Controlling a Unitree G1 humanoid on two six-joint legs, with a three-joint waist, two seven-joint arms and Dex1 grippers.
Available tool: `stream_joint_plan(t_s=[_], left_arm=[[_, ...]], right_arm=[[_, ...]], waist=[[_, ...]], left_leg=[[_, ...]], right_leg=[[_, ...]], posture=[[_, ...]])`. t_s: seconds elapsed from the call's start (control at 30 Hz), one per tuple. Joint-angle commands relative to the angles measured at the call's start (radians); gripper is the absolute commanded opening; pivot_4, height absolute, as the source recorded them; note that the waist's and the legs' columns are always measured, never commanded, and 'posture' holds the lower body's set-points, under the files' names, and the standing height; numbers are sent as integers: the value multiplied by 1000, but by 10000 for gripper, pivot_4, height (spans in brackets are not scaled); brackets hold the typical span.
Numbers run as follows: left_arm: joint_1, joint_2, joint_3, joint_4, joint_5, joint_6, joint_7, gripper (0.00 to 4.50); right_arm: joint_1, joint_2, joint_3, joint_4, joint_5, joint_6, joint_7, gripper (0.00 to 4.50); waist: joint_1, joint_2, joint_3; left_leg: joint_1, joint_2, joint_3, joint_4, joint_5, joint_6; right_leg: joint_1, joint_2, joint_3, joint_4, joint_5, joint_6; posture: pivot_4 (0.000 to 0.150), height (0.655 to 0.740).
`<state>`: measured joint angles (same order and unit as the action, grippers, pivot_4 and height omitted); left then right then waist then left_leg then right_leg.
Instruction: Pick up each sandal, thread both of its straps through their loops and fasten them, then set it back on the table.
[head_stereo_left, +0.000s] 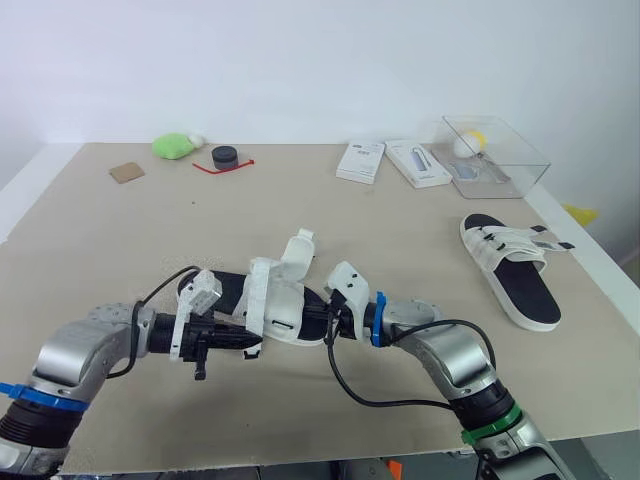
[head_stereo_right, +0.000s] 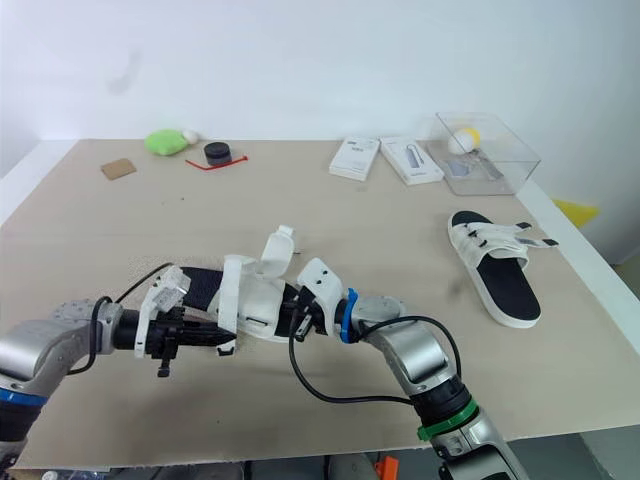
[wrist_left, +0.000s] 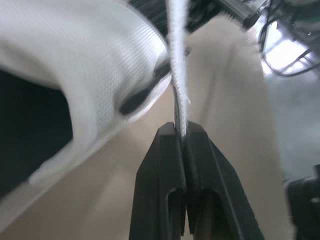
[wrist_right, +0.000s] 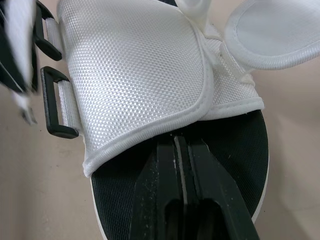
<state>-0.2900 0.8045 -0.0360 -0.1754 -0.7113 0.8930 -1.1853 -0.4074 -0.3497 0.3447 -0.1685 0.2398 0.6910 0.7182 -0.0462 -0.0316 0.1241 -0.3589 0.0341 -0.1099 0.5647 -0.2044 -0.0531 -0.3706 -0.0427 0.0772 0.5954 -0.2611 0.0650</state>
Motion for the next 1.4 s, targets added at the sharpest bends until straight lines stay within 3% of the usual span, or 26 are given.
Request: stream_joint_plan(t_s=[0.03, 0.3, 1.0, 1.4], left_arm=[[-108, 14, 102, -2, -131, 147, 28, 165], [-335, -48, 135, 218, -176, 349, 152, 165], [-300, 4, -3, 231, -128, 368, 20, 165], [-260, 9, -77, 190, -23, 178, -59, 165]], right_arm=[[-9, -1, -15, 17, -10, 16, -18, 0], [-10, 5, -11, 20, -14, 16, -22, 0], [-5, 4, -15, -5, -6, 35, -37, 0], [-11, 5, -15, -2, -4, 31, -36, 0]], waist=[[0, 0, 0], [-2, 0, 0], [-2, -1, 0], [-2, -1, 0]], left_leg=[[0, 0, 0, 0, 0, 0], [0, -1, -1, 0, 0, 0], [0, -2, -1, 0, 0, 0], [0, -2, -1, -1, 0, 0]], right_leg=[[0, 0, 0, 0, 0, 0], [1, 1, 0, 0, 1, 3], [0, 1, 2, 0, 8, 4], [0, 0, 2, 0, 8, 3]], posture=[[1500, 7400], [1500, 7400], [1500, 7400], [1500, 7400]])
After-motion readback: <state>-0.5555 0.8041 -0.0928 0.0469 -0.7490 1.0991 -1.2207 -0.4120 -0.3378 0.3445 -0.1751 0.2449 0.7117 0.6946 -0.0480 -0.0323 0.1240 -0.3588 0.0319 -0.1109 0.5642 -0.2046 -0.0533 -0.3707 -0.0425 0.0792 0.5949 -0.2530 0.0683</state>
